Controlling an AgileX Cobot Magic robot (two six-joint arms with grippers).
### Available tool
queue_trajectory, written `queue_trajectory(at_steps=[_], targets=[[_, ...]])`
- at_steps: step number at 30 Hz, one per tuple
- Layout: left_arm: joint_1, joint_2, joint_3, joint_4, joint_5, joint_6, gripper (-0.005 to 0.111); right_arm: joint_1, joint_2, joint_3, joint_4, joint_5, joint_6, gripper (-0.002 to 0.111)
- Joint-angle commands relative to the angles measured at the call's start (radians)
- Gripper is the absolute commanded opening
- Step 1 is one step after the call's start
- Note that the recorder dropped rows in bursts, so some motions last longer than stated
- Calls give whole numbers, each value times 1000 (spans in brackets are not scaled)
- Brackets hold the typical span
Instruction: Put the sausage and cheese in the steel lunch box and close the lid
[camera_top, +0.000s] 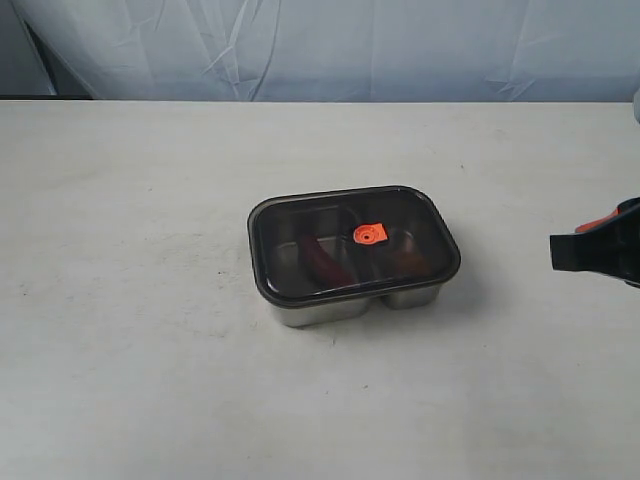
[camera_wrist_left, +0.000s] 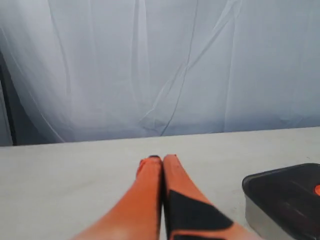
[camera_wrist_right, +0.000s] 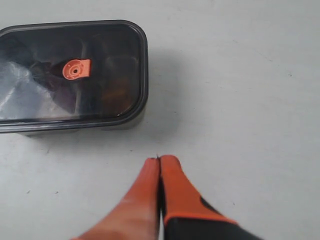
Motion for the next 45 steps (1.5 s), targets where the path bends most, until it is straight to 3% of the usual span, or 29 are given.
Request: queue_trajectory(at_steps=[1, 3, 28, 31, 38, 42, 45], targets=[[4, -6, 100, -85, -28, -2, 0, 1, -7, 5, 0, -11, -4, -1], [4, -6, 124, -153, -20, -2, 0, 1, -7, 5, 0, -11, -4, -1], [4, -6, 124, -98, 14, 2, 0, 1, -26, 19, 15, -29, -4, -1], [4, -6, 124, -98, 14, 2, 0, 1, -63, 97, 69, -157, -4, -1], [4, -6, 124, -98, 14, 2, 0, 1, -229, 474, 299, -677, -4, -1], [4, -6, 124, -98, 14, 2, 0, 1, -295, 618, 299, -697, -4, -1], [4, -6, 124, -98, 14, 2, 0, 1, -317, 618, 297, -552, -4, -1]])
